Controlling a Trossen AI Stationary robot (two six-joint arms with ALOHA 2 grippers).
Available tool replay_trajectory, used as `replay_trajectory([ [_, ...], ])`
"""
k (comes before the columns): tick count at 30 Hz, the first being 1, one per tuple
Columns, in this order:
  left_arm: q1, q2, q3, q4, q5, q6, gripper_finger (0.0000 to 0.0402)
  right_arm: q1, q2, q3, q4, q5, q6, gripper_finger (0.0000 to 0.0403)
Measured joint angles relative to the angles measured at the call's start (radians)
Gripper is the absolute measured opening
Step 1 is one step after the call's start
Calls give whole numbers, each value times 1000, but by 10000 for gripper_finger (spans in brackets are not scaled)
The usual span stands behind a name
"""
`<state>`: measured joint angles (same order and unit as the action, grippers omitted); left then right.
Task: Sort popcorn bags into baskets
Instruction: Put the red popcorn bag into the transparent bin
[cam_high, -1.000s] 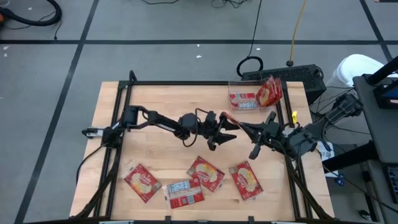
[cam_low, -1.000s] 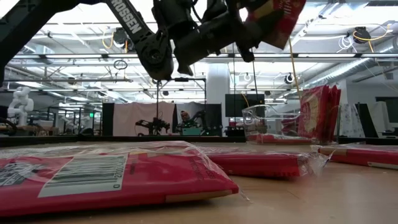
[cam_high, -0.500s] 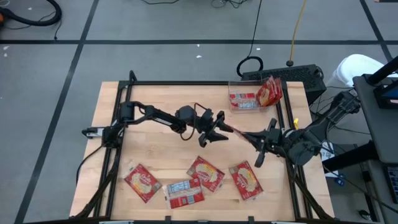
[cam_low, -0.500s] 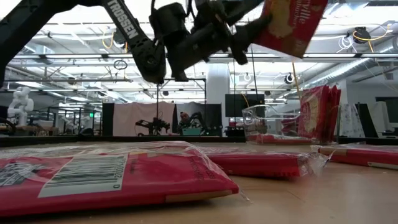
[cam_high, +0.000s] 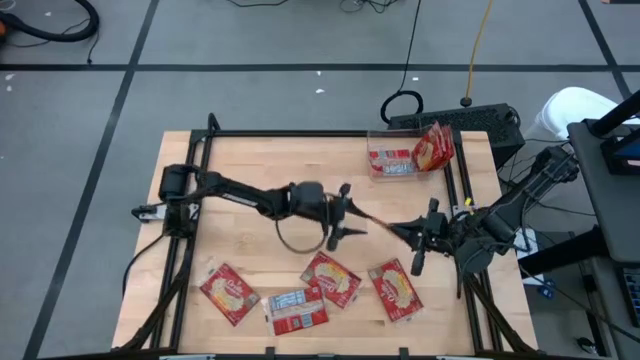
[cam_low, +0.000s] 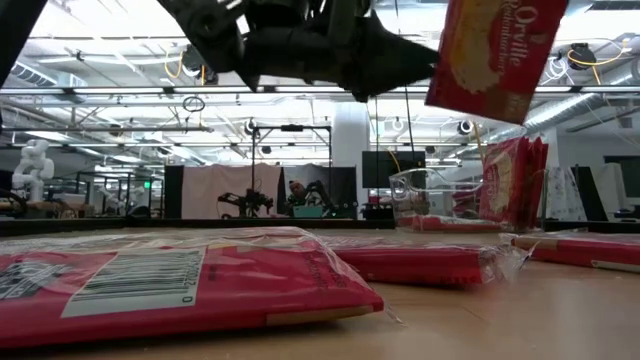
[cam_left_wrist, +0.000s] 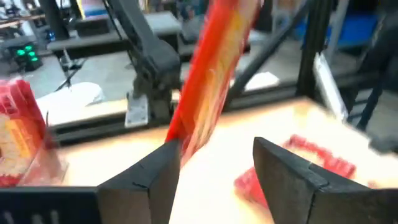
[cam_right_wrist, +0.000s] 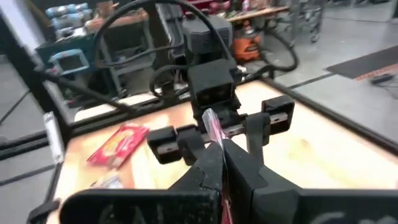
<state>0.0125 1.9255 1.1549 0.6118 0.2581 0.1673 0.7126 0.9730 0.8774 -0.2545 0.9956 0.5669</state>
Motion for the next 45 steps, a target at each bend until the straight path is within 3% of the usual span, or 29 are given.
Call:
replay_trajectory([
  [7,-57,16,0,-5,-108,82,257,-32,0,-35,33,-46,27,0],
  [10,-45,15,0,-6,-167,68,260,-47,0,-55,90,-110,8,0],
  [13,-27,15,0,-11,-146,36,251,-58,0,-69,148,-136,-20,0],
  [16,-19,25,0,-13,-86,22,236,-68,0,-81,176,-137,-37,0],
  [23,-27,38,1,-21,-57,64,186,-86,0,-82,175,-176,-31,0],
  [32,-14,37,1,-114,-19,102,22,-86,0,-82,151,-165,-33,0],
  [39,14,37,2,-262,-52,93,35,-86,0,-82,26,-164,109,11],
  [45,38,21,0,-479,-213,110,19,-114,13,-81,-98,-293,230,75],
])
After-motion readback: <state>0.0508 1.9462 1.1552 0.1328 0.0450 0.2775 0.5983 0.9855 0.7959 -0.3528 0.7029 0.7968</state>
